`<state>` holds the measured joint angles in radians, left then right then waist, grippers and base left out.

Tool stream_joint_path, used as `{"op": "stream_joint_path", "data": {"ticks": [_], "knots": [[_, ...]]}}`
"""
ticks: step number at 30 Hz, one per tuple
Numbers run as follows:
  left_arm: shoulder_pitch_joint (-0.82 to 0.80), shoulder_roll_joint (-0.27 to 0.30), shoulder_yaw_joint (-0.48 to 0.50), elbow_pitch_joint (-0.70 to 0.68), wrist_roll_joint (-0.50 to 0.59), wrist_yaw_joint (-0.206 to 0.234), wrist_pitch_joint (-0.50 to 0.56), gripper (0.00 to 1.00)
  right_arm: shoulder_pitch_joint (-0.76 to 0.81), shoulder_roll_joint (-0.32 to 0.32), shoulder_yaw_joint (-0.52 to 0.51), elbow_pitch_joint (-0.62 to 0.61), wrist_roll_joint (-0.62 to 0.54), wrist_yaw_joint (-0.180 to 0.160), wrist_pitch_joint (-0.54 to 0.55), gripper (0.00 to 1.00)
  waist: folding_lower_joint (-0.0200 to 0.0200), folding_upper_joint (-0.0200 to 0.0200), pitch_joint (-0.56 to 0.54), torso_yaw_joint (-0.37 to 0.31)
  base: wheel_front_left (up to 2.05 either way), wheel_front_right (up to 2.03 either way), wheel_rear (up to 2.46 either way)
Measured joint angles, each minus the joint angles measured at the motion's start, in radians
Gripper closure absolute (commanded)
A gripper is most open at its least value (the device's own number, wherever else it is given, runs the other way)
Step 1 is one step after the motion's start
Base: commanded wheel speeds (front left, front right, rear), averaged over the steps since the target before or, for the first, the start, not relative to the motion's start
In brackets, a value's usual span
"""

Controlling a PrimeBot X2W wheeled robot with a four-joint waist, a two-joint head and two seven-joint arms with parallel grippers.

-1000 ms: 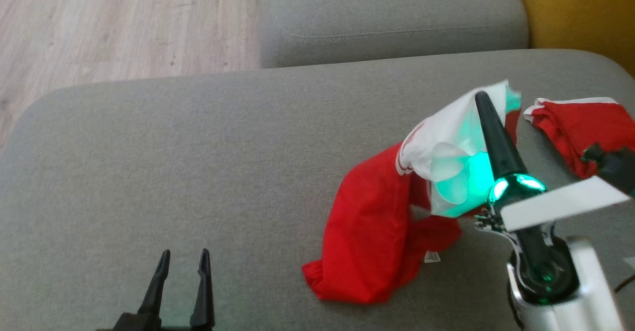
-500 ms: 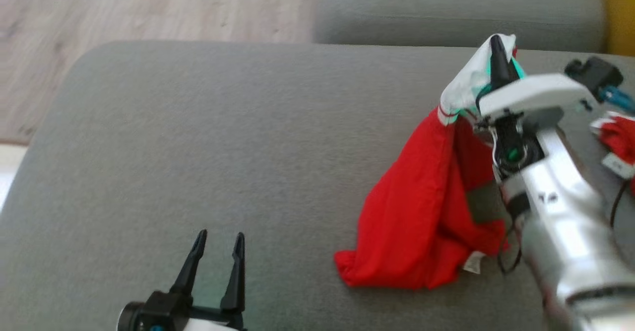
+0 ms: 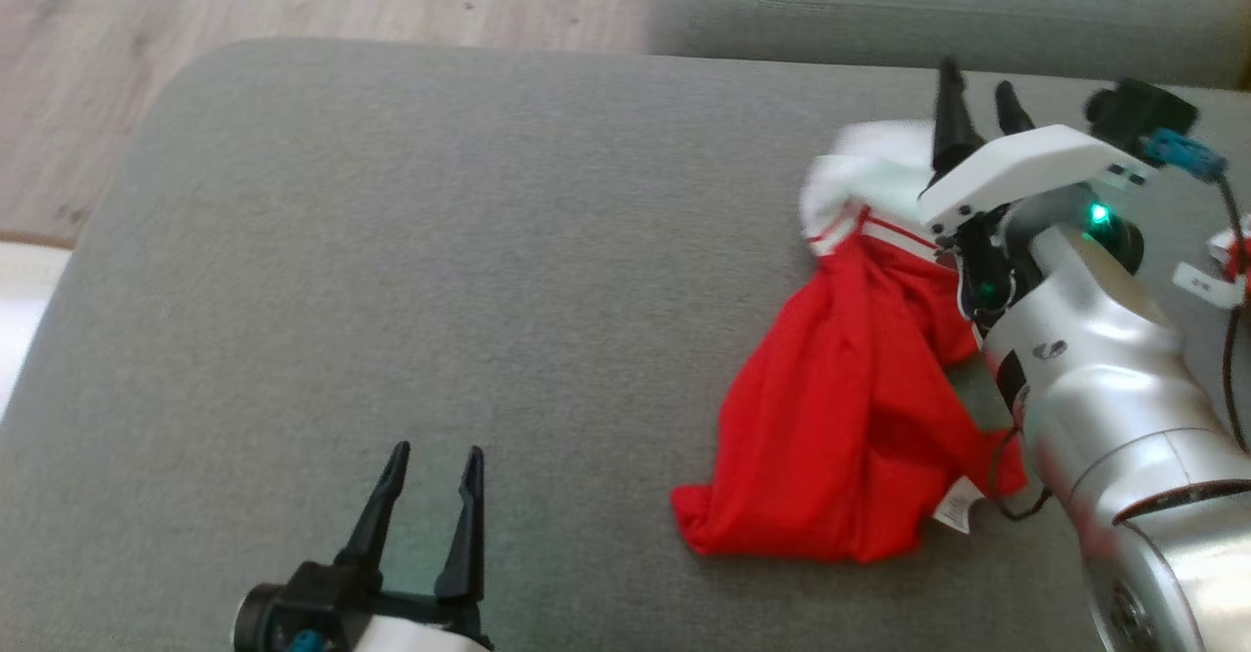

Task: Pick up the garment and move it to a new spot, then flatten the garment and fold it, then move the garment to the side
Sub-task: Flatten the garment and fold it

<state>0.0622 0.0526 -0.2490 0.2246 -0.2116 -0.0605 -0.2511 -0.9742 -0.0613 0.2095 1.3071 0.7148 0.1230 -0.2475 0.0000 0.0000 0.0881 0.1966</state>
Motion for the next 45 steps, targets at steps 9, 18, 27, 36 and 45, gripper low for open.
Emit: {"op": "stream_joint_path", "data": {"ticks": [9, 18, 27, 36, 45], "knots": [[0.002, 0.000, 0.036, -0.008, 0.001, 0.009, 0.000, 0.00, 0.107, -0.020, -0.081, -0.304, -0.326, 0.000, -0.004, 0.00, -0.0001, 0.0000, -0.012, -0.093, 0.00, 0.00, 0.00], [0.010, 0.000, 0.057, -0.019, 0.011, 0.008, 0.000, 0.00, 0.630, -0.007, -0.270, -0.812, -0.667, 0.000, -0.003, 0.00, -0.0001, 0.0000, -0.030, -0.154, 0.00, 0.00, 0.00], [0.030, 0.000, 0.057, -0.022, 0.019, -0.001, 0.000, 0.00, 0.967, 0.015, -0.297, -1.081, -0.796, 0.000, -0.003, 0.00, -0.0001, 0.0000, -0.041, -0.154, 0.00, 0.00, 0.00], [0.030, 0.000, 0.018, -0.005, 0.019, -0.023, 0.000, 0.00, 1.097, 0.018, -0.316, -1.110, -0.772, 0.000, -0.003, 0.00, -0.0001, 0.0000, -0.034, -0.158, 0.00, 0.00, 0.00], [0.002, 0.000, -0.178, 0.028, 0.017, -0.062, 0.000, 0.00, 1.092, 0.018, -0.300, -1.117, -0.757, 0.000, -0.003, 0.00, -0.0001, 0.0000, -0.022, -0.185, 0.00, 0.00, 0.00]]}}
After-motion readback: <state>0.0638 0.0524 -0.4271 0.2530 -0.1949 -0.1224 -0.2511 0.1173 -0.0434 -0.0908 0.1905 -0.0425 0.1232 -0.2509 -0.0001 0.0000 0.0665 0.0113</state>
